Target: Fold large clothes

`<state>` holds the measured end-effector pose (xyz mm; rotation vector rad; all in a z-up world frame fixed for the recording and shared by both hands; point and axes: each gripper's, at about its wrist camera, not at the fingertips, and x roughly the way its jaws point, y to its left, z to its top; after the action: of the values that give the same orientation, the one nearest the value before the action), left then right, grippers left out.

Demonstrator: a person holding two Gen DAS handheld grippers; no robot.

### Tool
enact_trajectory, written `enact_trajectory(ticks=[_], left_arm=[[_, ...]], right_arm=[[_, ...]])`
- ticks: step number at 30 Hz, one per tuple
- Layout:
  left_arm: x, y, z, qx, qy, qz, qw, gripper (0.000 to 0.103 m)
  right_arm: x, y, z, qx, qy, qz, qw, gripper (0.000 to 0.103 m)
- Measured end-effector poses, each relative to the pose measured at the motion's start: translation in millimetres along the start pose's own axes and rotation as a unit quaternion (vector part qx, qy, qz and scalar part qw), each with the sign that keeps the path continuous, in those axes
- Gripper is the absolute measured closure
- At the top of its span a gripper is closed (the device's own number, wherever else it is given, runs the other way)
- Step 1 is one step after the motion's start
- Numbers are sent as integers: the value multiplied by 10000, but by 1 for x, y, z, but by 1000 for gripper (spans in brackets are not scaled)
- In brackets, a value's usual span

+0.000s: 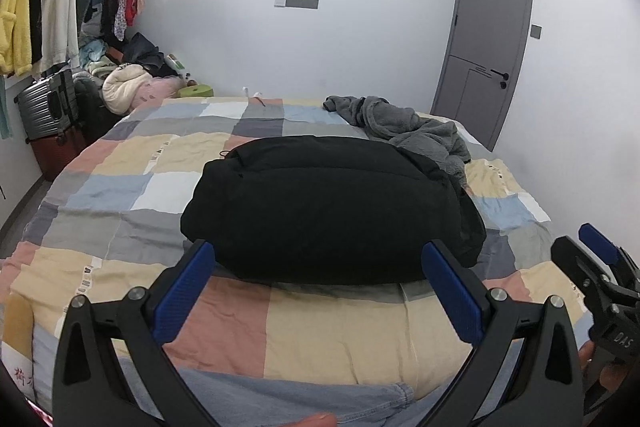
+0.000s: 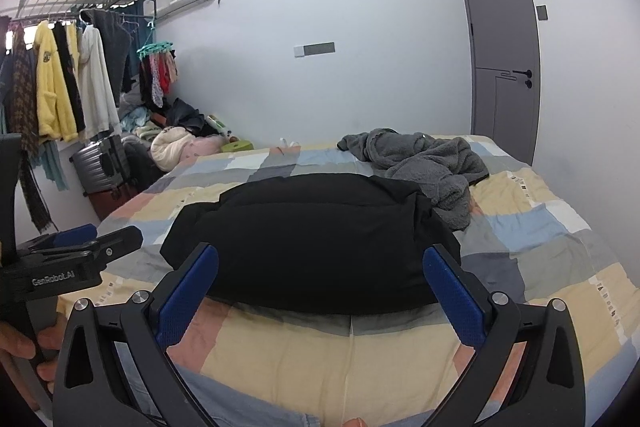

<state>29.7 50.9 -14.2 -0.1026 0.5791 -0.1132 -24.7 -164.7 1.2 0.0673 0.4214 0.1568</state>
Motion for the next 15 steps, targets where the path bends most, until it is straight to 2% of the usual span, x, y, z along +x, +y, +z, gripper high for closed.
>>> enact_trajectory(ticks=[15], left_arm=[[-1,-4,-1,18,-75,103,9999,0]], right_arm=[[0,3,-1,-45,38,-12,10000,0]])
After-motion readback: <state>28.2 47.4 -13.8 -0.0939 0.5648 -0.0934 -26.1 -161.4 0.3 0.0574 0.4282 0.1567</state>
